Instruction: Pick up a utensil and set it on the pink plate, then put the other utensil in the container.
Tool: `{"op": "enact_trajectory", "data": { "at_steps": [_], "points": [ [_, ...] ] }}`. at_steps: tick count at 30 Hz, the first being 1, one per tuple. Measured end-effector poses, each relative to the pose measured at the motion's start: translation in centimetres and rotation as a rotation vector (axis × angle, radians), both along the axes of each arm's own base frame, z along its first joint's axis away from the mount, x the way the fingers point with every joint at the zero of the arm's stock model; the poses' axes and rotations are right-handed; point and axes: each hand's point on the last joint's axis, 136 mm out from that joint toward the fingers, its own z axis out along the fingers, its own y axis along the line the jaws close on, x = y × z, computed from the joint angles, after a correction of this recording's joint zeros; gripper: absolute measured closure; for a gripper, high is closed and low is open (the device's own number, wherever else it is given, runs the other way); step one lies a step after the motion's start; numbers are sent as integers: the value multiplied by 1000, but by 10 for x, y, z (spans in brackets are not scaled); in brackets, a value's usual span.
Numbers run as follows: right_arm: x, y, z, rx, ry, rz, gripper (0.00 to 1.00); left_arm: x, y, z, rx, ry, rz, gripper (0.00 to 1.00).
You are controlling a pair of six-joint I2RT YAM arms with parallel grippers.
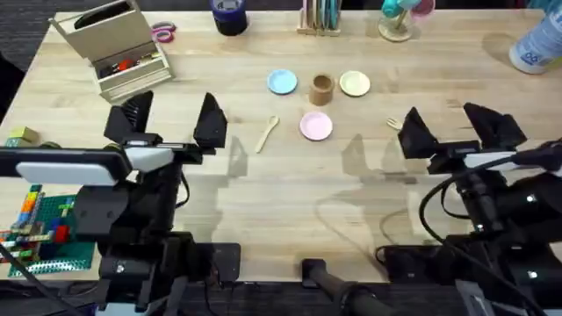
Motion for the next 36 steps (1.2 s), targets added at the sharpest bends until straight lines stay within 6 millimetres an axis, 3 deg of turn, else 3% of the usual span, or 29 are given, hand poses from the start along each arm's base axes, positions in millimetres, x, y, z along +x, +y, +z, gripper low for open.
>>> {"op": "enact_trajectory", "data": {
  "at_steps": [9,12,13,14,22,30,36],
  "points": [
    [0,0,1,-11,0,1,4,0,-4,0,-11,0,-24,7],
    [-2,0,4,-19,8,2,5,0,-4,-14,-27,63,-25,7],
    [-6,0,20,-36,0,3,4,-3,-4,-28,-36,151,-24,8],
    [-8,0,28,-38,-3,3,5,-5,-4,-28,-39,167,-24,7],
    [-34,0,75,-44,24,4,5,-33,-5,14,-43,234,-25,7],
    [-50,0,91,-44,161,8,5,-68,-4,64,-38,236,-22,7],
    [-46,3,96,-41,249,26,5,-69,-4,66,-31,361,-21,7]
  ]
}}
